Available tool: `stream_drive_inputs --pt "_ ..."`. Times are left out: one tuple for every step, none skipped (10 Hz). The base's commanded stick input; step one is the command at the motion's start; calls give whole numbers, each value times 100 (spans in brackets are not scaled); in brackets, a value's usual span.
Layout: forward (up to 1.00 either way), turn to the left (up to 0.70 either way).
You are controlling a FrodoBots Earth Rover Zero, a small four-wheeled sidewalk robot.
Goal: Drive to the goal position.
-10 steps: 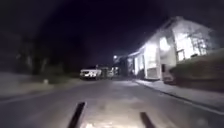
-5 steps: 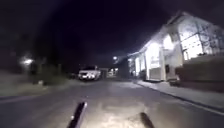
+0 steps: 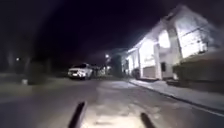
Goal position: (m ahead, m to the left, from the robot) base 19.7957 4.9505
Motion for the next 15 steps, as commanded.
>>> stream_drive_inputs --pt "100 -38" --pt "100 -38" --pt "100 2" --pt "100 2" --pt "100 2" --pt "100 2" --pt "100 2" --pt "100 2" --pt "100 2" --pt "100 2" --pt "100 2" --pt "100 2" --pt "100 2" --pt "100 2" --pt "100 2"
